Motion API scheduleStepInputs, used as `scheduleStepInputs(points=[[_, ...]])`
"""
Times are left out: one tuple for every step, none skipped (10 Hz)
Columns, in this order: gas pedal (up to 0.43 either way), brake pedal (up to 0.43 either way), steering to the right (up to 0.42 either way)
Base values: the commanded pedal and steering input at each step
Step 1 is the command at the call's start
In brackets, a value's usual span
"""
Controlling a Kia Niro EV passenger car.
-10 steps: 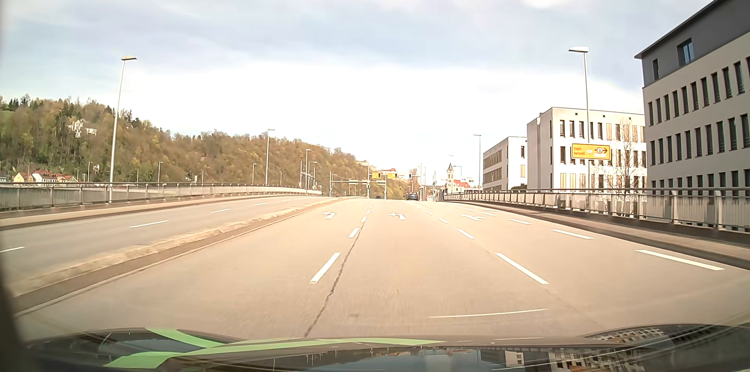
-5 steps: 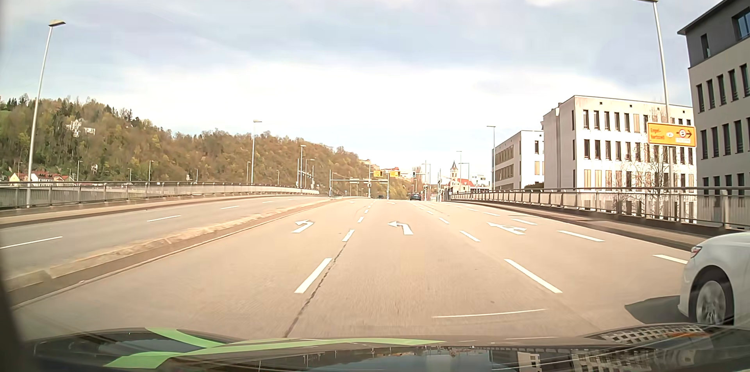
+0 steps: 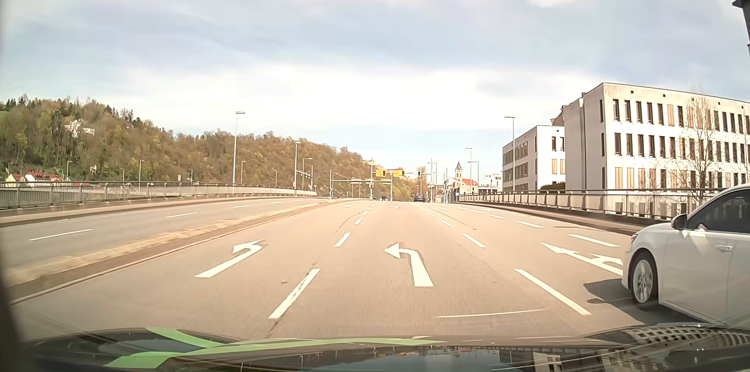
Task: Follow the waypoints while adhering to traffic rules and regulations
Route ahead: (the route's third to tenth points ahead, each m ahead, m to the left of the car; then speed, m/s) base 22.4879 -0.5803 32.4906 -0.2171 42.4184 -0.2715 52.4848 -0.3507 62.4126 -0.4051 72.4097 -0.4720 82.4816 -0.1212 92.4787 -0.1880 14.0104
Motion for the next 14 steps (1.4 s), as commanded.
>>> scheduleStepInputs(points=[[0.11,0.0,-0.007],[0.11,0.0,-0.008],[0.11,0.0,-0.007],[0.11,0.0,-0.008],[0.11,0.0,-0.007],[0.11,0.0,-0.007],[0.11,0.0,-0.007],[0.11,0.0,-0.007],[0.11,0.0,-0.008],[0.079,0.0,-0.007],[0.047,0.0,-0.007],[0.0,0.0,-0.007],[0.0,0.0,-0.007],[0.0,0.0,-0.006]])
